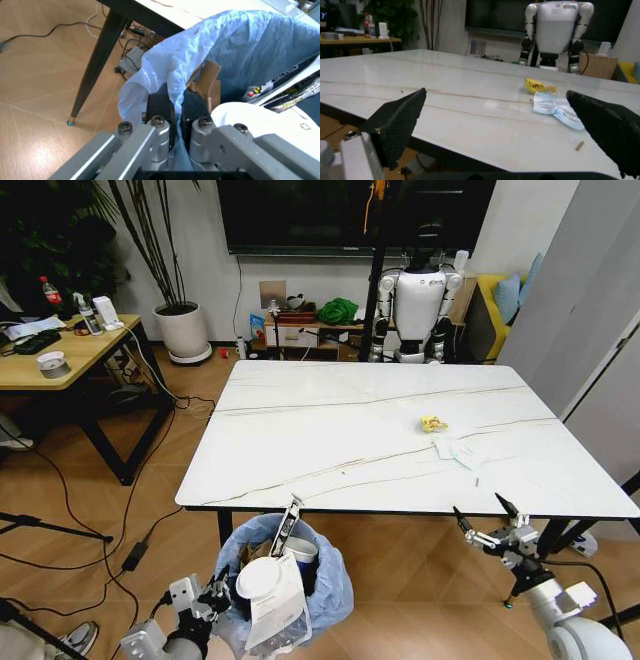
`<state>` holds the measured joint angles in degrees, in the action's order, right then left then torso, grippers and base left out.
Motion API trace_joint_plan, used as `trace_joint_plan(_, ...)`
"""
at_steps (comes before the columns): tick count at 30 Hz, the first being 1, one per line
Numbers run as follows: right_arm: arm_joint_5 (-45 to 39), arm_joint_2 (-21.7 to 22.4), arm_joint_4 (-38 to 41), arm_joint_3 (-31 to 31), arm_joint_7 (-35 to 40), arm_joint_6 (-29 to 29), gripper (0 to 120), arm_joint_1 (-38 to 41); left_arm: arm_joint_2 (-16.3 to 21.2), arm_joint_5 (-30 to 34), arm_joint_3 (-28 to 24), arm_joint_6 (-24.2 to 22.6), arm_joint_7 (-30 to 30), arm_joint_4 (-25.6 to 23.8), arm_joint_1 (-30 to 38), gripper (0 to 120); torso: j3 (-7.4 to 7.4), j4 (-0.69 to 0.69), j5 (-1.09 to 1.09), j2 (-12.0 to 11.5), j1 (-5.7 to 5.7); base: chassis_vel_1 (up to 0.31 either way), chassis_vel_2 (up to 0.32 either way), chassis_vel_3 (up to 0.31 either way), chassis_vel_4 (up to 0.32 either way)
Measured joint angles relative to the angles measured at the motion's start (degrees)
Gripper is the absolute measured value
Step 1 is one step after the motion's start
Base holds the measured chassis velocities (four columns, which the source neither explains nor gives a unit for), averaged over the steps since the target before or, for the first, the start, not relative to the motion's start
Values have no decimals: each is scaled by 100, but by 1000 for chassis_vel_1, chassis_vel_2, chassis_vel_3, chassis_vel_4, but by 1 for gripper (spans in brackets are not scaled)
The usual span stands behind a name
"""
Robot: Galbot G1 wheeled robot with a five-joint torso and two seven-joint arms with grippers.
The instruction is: Pick up the trash bin and place the trash from the table into it.
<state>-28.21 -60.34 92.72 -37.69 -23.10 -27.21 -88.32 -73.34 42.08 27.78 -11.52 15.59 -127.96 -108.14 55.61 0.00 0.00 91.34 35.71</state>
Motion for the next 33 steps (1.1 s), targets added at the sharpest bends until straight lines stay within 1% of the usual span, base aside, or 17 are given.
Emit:
trace_joint_plan(10, -18, -64, -186, 63, -131, -82, 100, -15, -39, -5, -28, 1, -1, 89, 22, 0, 0, 0, 0, 0, 0, -34, -22, 30, 19)
trace_joint_plan(17, -40, -65, -293, 82, -177, -150, 100, -9, -55, -5, -37, 1, -1, 134, 30, 0, 0, -1, -1, 0, 1, -121, -120, 128, 123)
trace_joint_plan(19, -58, -65, -324, 93, -186, -171, 100, 1, -66, -11, -43, 2, -2, 138, 26, 0, 0, 0, 3, 0, 1, -143, -136, 117, 142)
trace_joint_plan(22, -66, -61, -327, 102, -203, -176, 100, -7, -65, -16, -43, 2, -2, 139, 17, 0, 0, 0, -1, 0, 1, -55, -100, 77, 81)
trace_joint_plan(33, -131, 30, -309, 93, -215, -185, 100, -23, -56, -63, -63, 13, -9, 149, -29, 0, 0, 1, 0, 0, 0, -5, -11, 2, 11)
